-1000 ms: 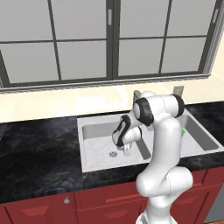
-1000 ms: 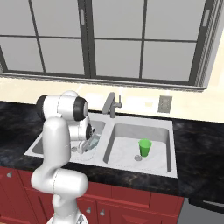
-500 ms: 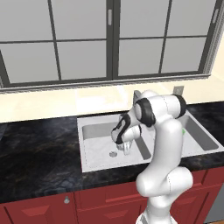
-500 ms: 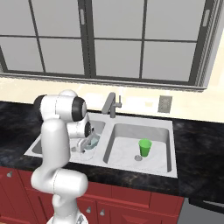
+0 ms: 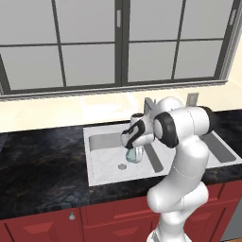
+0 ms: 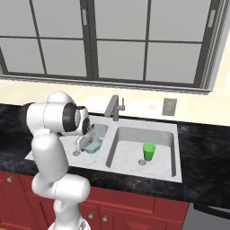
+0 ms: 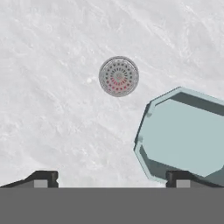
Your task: Place the tupperware in the left basin and the cup in the right basin of the sink.
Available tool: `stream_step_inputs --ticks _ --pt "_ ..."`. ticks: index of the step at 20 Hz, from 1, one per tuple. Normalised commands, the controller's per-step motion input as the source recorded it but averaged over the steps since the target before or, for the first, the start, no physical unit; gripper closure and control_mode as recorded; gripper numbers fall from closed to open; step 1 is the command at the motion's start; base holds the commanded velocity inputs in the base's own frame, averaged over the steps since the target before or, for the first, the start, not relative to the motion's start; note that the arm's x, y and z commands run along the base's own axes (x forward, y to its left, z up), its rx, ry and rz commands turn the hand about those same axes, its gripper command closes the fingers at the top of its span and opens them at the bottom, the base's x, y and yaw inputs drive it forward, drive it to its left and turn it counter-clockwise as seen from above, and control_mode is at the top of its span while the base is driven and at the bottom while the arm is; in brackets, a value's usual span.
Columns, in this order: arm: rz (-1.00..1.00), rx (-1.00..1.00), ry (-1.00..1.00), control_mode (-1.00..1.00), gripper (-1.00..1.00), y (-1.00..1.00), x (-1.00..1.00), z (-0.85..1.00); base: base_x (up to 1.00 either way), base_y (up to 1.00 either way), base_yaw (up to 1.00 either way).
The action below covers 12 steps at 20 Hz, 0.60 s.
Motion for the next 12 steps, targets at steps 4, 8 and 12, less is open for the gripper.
stream_step_inputs --ticks 4,8,12 --pt "0.0 0.0 -0.01 -1.0 -1.0 0.0 -0.37 0.71 0.0 0.0 0.0" --pt "-0.01 0.0 0.0 -1.0 -1.0 -0.08 -0.5 0.64 0.0 0.0 0.0" --pt "0.0 0.0 0.0 -1.0 -1.0 -0.16 -0.54 0.48 0.0 0.0 0.0"
